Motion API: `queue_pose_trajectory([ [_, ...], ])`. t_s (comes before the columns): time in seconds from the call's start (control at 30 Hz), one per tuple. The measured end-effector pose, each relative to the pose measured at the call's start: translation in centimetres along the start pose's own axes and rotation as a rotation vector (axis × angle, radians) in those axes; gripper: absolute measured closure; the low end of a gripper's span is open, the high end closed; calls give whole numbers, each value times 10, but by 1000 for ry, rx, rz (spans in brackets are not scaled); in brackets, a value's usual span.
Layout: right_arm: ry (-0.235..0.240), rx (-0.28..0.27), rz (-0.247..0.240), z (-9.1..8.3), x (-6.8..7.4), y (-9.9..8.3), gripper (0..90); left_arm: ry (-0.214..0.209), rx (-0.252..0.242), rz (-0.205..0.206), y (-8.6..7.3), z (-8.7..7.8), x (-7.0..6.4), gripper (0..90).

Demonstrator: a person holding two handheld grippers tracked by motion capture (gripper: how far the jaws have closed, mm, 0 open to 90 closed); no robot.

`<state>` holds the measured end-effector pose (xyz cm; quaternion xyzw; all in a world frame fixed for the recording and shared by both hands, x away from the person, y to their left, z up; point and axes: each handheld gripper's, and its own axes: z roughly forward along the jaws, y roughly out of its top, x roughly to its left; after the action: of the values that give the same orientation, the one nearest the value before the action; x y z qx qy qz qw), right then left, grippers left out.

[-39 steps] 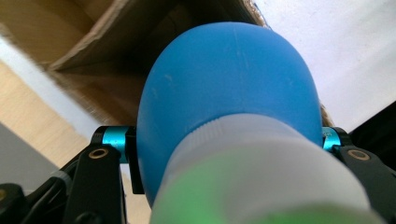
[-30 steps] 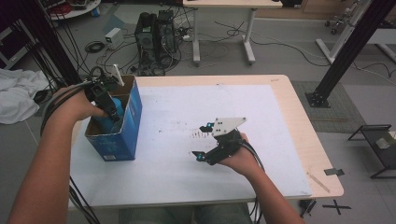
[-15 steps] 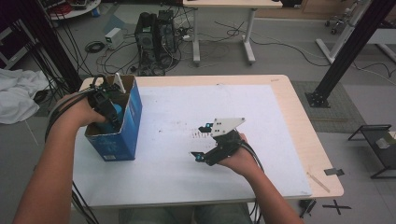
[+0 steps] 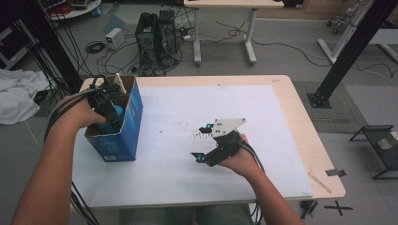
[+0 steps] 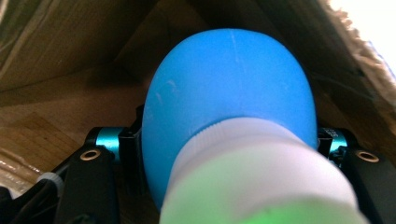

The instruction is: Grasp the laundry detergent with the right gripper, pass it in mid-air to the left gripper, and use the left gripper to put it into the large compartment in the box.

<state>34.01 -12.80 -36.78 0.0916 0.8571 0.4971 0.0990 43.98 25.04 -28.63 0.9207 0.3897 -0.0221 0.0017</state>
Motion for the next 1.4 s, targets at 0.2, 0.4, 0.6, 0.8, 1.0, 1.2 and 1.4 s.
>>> queue_pose_trajectory([
  [0.2,-4,-3,-1,0,1,0,131,4,-6,-5,0,-3,-2,332],
  [0.4,-4,-3,-3,0,1,0,131,4,-9,-7,-1,-8,-2,321],
  [0.6,2,-2,-3,0,0,0,131,11,-15,-9,-3,-12,-5,301],
  [0.8,1,2,-3,-2,-1,0,131,11,-8,-12,-4,-18,-9,301],
  [1.0,-8,6,-5,-7,-3,1,131,27,-10,5,-6,-27,-10,283],
  [1.2,-12,6,-7,-10,-5,3,131,29,-38,-8,-7,-40,-14,283],
  [1.4,-7,11,-8,-9,-6,3,131,16,-47,6,-7,-54,-18,252],
])
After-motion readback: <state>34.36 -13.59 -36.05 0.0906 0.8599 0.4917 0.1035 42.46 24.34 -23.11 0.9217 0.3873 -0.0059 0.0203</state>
